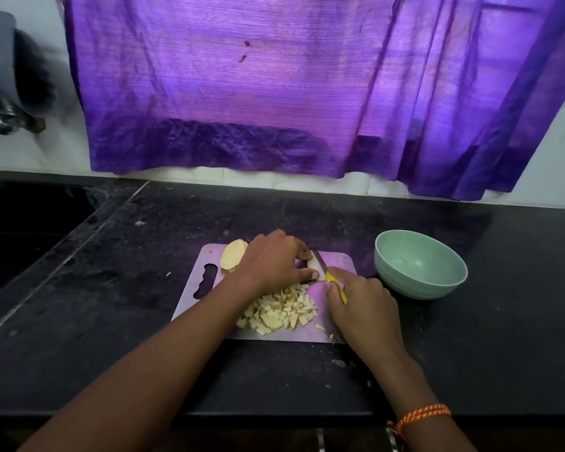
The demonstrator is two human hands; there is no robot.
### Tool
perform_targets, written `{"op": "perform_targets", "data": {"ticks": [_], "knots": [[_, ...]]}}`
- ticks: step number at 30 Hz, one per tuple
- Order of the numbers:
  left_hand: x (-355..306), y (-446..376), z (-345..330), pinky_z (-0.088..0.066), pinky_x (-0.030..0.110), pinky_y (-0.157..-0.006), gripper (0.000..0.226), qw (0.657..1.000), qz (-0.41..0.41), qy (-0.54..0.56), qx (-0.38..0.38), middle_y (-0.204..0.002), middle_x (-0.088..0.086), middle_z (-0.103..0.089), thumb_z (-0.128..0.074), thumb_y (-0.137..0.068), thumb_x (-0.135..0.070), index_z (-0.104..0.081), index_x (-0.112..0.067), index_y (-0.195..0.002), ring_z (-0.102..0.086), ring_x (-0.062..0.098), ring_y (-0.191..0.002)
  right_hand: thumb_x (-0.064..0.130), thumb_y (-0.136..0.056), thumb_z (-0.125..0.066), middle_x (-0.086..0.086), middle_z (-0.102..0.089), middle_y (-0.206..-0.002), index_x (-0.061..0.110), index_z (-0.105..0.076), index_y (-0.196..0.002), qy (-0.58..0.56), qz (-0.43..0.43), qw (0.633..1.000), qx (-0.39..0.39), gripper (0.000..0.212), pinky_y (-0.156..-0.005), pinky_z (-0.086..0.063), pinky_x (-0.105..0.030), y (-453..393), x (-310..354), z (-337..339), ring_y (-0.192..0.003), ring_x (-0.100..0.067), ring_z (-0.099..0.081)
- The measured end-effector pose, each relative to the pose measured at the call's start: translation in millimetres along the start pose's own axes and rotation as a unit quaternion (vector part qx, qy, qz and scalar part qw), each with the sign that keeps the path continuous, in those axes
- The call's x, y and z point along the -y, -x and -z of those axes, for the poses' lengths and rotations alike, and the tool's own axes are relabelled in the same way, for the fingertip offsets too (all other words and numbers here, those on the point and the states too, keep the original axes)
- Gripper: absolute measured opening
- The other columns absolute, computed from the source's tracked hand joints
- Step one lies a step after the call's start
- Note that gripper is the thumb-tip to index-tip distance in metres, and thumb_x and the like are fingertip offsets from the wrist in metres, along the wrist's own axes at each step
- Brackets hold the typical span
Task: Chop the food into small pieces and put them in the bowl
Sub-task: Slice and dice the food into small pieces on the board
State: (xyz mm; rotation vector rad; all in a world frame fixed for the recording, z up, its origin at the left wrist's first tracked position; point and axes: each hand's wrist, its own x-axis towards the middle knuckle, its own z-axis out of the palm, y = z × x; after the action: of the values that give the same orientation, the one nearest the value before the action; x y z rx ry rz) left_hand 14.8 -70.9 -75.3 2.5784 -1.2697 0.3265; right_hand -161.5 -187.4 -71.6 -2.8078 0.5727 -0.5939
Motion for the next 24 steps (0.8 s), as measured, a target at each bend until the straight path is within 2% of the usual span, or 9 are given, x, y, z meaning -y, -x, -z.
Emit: {"op": "perform_targets", "data": {"ticks": [3,7,10,14,19,24], "knots": [[0,0,-1,-0.058,0.04,-0.083,0.05,1.0,-0.002,-0.01,-0.006,-0.117,-0.017,-0.077,-0.066,-0.09,-0.072,-0.082,-0.029,-0.11,-0.065,0.014,-0.11,0.041,-0.104,-0.044,-0.007,-0.068,-0.101,0.036,-0.06,-0.135,0.0,0.015,1.0,0.008,0.035,-0.066,-0.034,-0.034,0,2,0,-0.089,-0.028,-0.062],[-1,0,-3,-0.058,0.038,-0.08,0.048,1.0,0.004,-0.014,-0.008,-0.112,-0.015,-0.078,-0.065,-0.091,-0.072,-0.081,-0.029,-0.106,-0.064,0.013,-0.109,0.039,-0.104,-0.044,-0.007,-0.068,-0.1,0.035,-0.059,-0.135,-0.006,0.03,0.999,0.014,0.034,-0.066,-0.034,-0.034,2,2,0,-0.089,-0.027,-0.062],[-2,0,-2,-0.058,0.04,-0.083,0.047,1.0,0.004,-0.015,-0.004,-0.118,-0.016,-0.077,-0.065,-0.092,-0.07,-0.081,-0.029,-0.108,-0.064,0.014,-0.113,0.039,-0.104,-0.045,-0.007,-0.068,-0.099,0.035,-0.06,-0.135,-0.004,0.029,0.999,0.018,0.034,-0.065,-0.034,-0.034,8,-1,3,-0.089,-0.028,-0.063],[-6,1,4,-0.057,0.04,-0.088,0.045,1.0,0.002,-0.008,0.004,-0.134,-0.02,-0.071,-0.068,-0.094,-0.065,-0.081,-0.029,-0.118,-0.061,0.015,-0.123,0.04,-0.104,-0.045,-0.008,-0.069,-0.097,0.037,-0.056,-0.141,-0.014,0.032,0.999,0.015,0.039,-0.069,-0.047,-0.038,24,-6,7,-0.087,-0.029,-0.064],[-9,2,7,-0.056,0.039,-0.088,0.045,1.0,0.007,-0.013,0.014,-0.139,-0.021,-0.068,-0.066,-0.097,-0.063,-0.078,-0.032,-0.127,-0.059,0.016,-0.127,0.044,-0.103,-0.046,-0.004,-0.07,-0.094,0.041,-0.052,-0.146,-0.032,0.03,0.999,0.016,0.043,-0.066,-0.043,-0.037,46,-16,13,-0.085,-0.025,-0.064],[-7,2,6,-0.056,0.039,-0.087,0.043,1.0,0.013,-0.013,0.01,-0.138,-0.022,-0.068,-0.065,-0.097,-0.062,-0.079,-0.031,-0.123,-0.059,0.016,-0.126,0.047,-0.102,-0.048,0.0,-0.069,-0.084,0.042,-0.055,-0.142,-0.041,0.034,0.999,0.01,0.041,-0.067,-0.05,-0.039,63,-22,20,-0.077,-0.021,-0.062]]}}
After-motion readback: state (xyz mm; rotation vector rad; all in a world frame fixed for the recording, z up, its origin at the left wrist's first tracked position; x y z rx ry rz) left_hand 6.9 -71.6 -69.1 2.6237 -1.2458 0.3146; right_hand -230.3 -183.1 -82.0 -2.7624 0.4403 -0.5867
